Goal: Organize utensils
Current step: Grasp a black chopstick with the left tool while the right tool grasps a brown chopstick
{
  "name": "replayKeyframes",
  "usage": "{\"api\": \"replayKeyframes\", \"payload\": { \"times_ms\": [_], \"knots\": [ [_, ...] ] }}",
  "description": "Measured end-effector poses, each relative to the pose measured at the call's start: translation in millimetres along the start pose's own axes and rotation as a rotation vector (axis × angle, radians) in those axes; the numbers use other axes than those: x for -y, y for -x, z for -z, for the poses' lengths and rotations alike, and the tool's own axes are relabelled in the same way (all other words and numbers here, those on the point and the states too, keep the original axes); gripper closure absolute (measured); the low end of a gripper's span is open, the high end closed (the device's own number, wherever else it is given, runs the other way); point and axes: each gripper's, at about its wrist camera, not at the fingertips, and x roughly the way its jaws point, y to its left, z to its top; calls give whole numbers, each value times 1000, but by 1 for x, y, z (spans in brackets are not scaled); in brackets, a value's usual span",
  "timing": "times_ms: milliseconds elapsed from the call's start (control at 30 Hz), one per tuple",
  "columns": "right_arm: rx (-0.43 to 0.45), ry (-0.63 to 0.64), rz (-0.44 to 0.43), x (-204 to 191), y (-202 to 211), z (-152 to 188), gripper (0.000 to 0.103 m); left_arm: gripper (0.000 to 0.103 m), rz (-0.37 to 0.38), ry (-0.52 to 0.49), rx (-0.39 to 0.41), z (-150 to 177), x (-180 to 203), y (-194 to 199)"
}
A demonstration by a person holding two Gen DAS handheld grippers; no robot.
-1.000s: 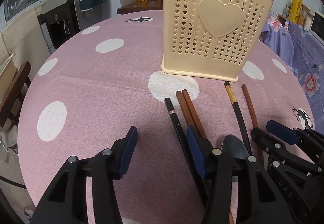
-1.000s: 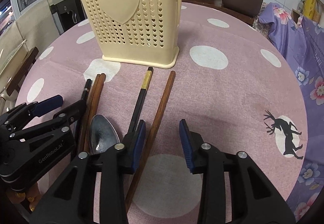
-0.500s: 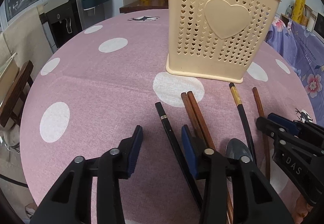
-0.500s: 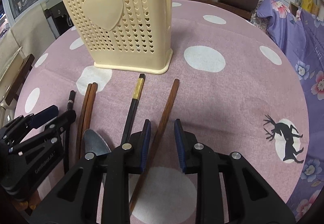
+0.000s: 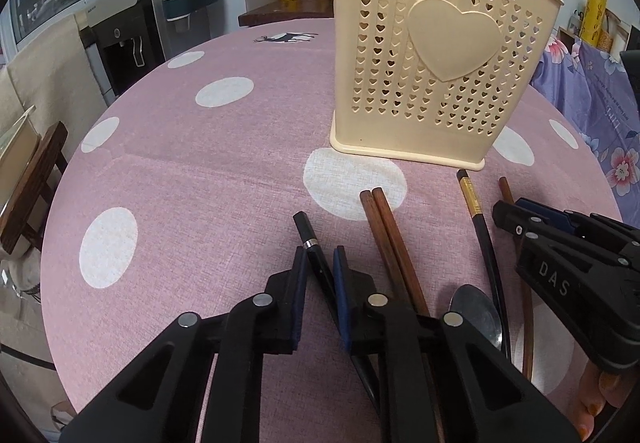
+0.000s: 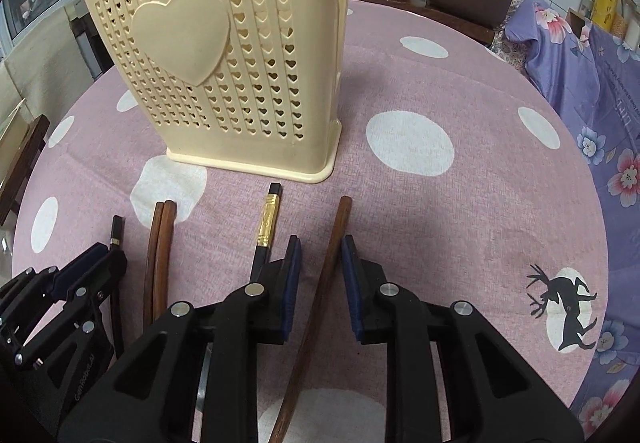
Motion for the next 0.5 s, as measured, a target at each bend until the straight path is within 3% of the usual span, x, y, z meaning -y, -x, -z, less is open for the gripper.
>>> {"api": "replayKeyframes", "payload": {
  "times_ms": [100, 500],
  "knots": [
    [3, -3, 2, 0, -1, -1, 92, 89, 4, 1, 2, 0, 0, 0],
    [18, -50, -39, 10, -3, -3, 93, 94, 32, 18, 3, -2, -7, -2]
  ]
}}
